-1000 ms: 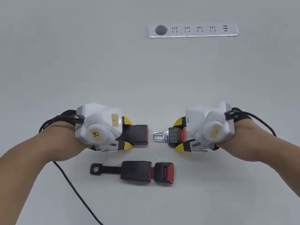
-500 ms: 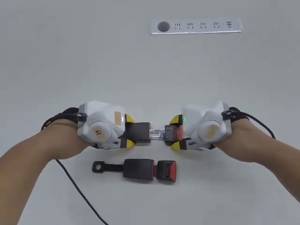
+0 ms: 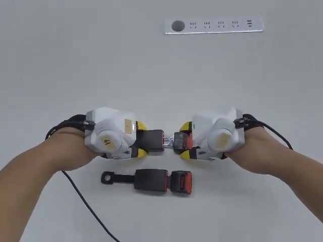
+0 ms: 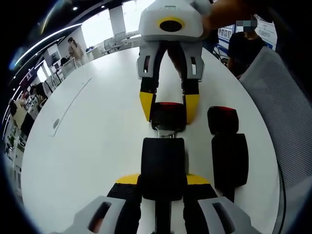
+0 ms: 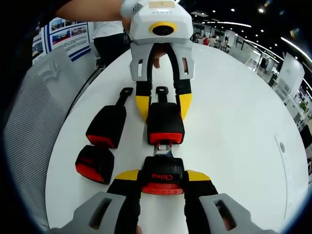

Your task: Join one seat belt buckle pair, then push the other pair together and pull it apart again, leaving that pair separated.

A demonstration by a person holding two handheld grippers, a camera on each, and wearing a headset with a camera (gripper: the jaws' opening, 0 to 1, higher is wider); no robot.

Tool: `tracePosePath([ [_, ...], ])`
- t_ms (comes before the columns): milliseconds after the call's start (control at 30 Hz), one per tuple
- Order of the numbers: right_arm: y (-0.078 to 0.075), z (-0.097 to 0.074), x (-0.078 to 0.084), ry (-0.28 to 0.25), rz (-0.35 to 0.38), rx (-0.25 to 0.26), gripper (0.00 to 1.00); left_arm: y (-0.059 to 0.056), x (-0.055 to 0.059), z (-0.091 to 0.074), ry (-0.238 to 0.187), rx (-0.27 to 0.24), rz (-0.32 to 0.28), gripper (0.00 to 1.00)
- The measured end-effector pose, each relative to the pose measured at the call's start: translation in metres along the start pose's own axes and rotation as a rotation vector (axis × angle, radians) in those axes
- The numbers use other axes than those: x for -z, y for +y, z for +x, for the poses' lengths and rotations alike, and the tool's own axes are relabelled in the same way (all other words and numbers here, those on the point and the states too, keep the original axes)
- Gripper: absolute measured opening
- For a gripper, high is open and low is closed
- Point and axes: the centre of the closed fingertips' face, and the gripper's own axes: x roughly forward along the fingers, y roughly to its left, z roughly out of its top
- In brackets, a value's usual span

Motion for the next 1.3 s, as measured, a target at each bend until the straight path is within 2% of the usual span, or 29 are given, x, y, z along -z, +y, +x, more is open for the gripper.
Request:
tracePosePath([
  [467,0.000,0.003,-0.002,0.018,-0.015,-0.007,0.29,0.000,0.000,0.001,-0.003,0.009,0.017,0.33],
  [667,0.001,0.008,-0.008,0.017,-0.031,-0.009,0.28,0.000,-0.002,0.002,0.004,0.015,0.031,0.33],
  [1300,0.001,0.009,-0.010,0.026,-0.038,-0.002,0.29,0.000,0.002,0.002,0.000,0.005,0.024,0.33],
])
